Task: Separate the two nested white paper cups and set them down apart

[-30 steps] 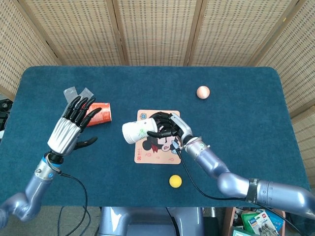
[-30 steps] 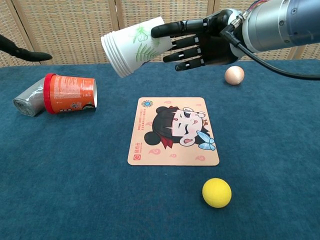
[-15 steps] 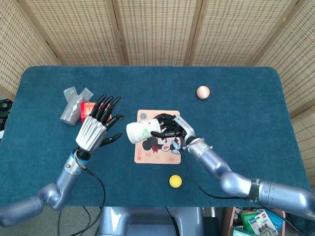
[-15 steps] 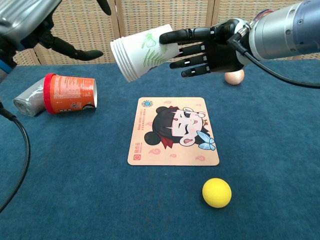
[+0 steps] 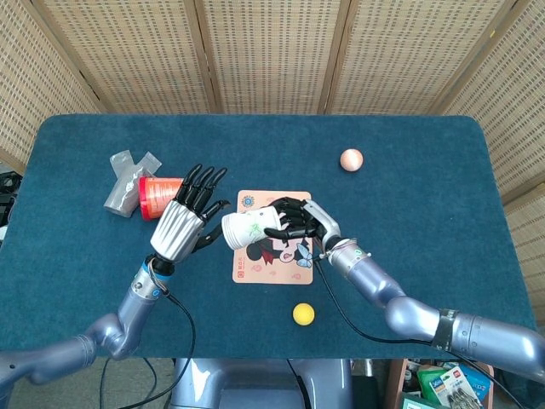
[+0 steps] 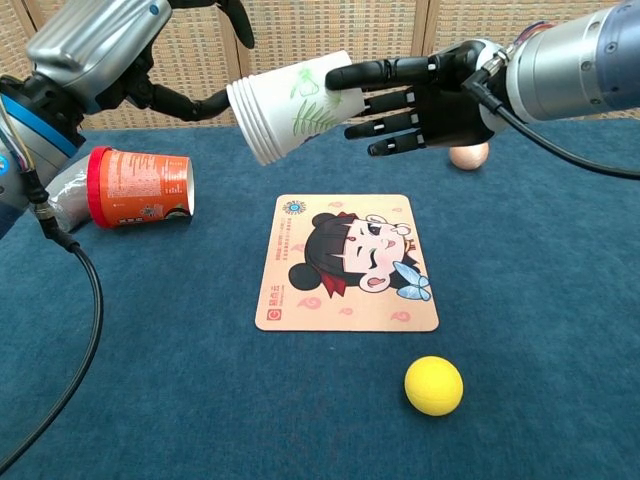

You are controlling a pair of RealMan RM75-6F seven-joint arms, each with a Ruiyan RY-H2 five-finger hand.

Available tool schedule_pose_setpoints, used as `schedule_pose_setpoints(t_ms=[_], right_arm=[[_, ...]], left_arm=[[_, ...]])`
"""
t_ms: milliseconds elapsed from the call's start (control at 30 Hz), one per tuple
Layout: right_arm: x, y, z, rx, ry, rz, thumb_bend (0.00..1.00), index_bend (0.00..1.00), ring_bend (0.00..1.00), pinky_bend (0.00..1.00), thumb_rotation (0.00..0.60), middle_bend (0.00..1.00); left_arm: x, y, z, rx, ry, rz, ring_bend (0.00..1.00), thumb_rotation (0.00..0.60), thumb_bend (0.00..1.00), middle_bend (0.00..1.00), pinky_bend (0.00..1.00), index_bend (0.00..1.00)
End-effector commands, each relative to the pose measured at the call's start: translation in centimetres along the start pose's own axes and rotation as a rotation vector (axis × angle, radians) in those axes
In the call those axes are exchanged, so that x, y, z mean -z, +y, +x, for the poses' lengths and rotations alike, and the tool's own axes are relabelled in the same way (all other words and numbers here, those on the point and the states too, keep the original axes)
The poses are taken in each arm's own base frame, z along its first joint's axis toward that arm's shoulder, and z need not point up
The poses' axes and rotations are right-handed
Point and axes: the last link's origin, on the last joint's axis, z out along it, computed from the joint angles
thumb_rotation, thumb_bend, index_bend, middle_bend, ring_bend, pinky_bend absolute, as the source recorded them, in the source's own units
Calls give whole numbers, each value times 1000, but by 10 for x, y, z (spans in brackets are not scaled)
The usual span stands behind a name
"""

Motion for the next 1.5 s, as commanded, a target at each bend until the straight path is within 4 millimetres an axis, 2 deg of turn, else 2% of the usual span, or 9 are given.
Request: schedule_pose_setpoints(t_ms=[33,667,1133,1267,1367,1433,1500], right_arm=[[1,1,1,3,-2,-1,544,585,529,646,600,619],[1,5,4,21,5,-6,544,585,530,646,600,620],[2,7,9,27,12,-9,543,585,530,646,600,620],[6,7,21,45,35,-7,543,585,530,646,600,620],[12,6,37,60,63,-2,543,585,530,646,600,620],[20,6,56,84,105,2,543,585,530,646,600,621],[23,7,62,90,114,4,544,586,531,646,600,622]], left_arm=[[-1,3,0,4,15,-7,0,600,355,0,0,447],[-1,11,-7,9,24,-13,0,600,434,0,0,512],[-2,10,-7,6,18,-2,0,600,456,6,0,637],[5,2,-1,-1,26,9,0,600,457,10,0,655],[17,-11,8,-13,41,19,0,600,457,10,0,660],[31,-26,17,-21,41,48,0,600,456,10,0,666],[35,-31,20,-27,31,53,0,600,457,10,0,670]])
